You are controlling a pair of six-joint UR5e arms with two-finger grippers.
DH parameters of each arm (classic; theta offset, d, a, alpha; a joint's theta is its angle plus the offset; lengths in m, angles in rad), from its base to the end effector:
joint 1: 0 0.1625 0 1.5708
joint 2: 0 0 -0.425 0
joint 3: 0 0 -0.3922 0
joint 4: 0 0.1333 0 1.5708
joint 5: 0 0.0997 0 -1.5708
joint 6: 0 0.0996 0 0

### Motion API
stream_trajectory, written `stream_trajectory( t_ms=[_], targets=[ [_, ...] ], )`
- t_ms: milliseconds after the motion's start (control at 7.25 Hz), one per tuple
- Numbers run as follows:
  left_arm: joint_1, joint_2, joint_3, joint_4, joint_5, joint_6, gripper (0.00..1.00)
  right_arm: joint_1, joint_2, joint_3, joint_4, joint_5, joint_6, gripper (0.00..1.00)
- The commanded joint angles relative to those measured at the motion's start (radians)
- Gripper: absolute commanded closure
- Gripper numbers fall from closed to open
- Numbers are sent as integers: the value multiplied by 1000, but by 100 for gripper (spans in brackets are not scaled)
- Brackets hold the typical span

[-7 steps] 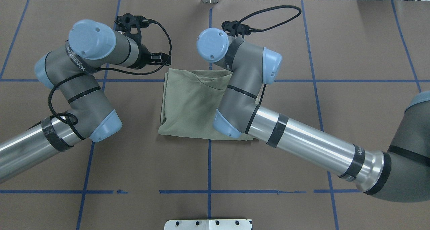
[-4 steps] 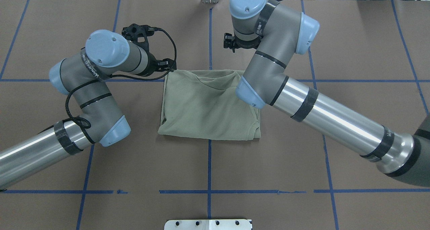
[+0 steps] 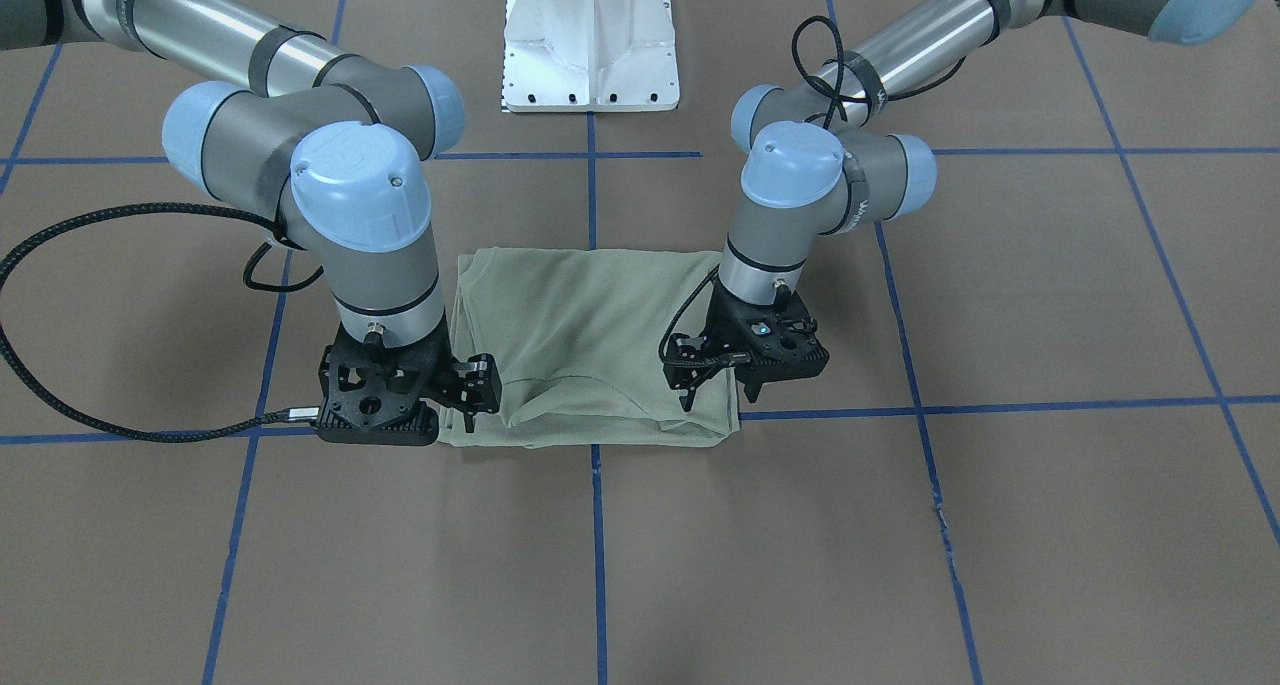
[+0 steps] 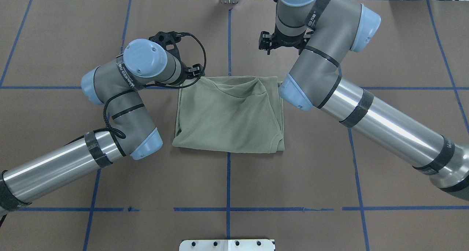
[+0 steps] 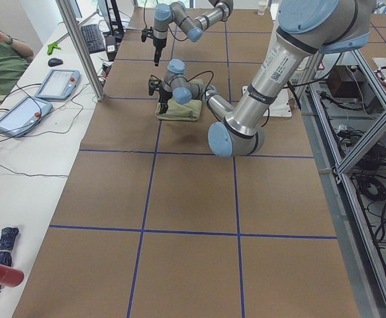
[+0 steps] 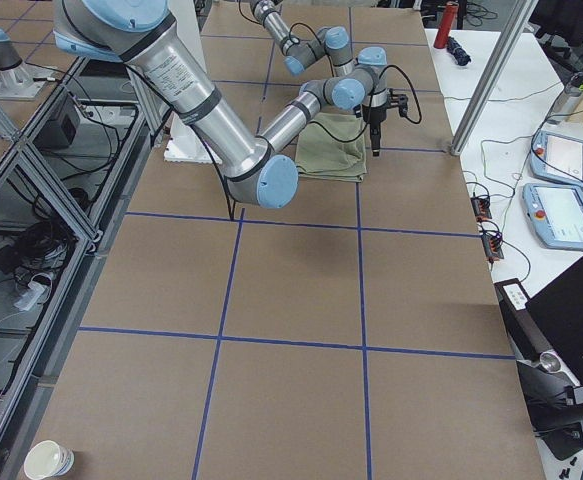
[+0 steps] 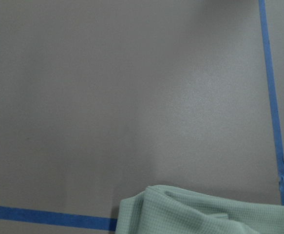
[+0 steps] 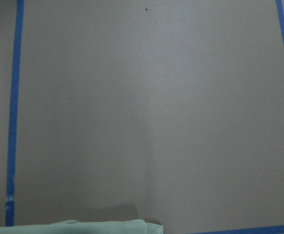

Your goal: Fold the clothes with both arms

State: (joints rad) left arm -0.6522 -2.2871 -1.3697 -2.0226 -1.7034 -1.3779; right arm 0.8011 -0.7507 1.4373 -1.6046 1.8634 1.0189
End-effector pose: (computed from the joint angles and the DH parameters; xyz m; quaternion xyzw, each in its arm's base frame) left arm 0.5297 -0.5557 0.2638 0.1367 0.4471 -0.1711 0.8672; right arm -0.4477 -0.6122 0.2190 0.0909 -0.3338 0.0701 0.9356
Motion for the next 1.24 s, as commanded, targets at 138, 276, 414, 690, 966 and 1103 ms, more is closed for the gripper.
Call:
stream_trajectory(
  t_ms=[138, 276, 414, 690, 966, 1103],
  targets=[
    [15, -17, 31, -2, 19, -35, 37, -2, -7, 3, 2, -3, 3, 0],
    [28, -17, 31, -2, 19, -35, 38, -2, -10, 3, 2, -4, 3, 0],
    [37, -17, 31, -2, 19, -35, 39, -2, -13, 5, 2, -4, 4, 0],
    [42, -12, 31, -1, 19, -29, 77, -2, -12, 5, 2, -4, 7, 0],
    [40, 0, 29, 1, 30, 2, 100, -2, -12, 5, 2, -4, 9, 0],
    [32, 1, 28, 2, 54, 52, 100, -3, -13, 5, 2, -4, 9, 0]
  ],
)
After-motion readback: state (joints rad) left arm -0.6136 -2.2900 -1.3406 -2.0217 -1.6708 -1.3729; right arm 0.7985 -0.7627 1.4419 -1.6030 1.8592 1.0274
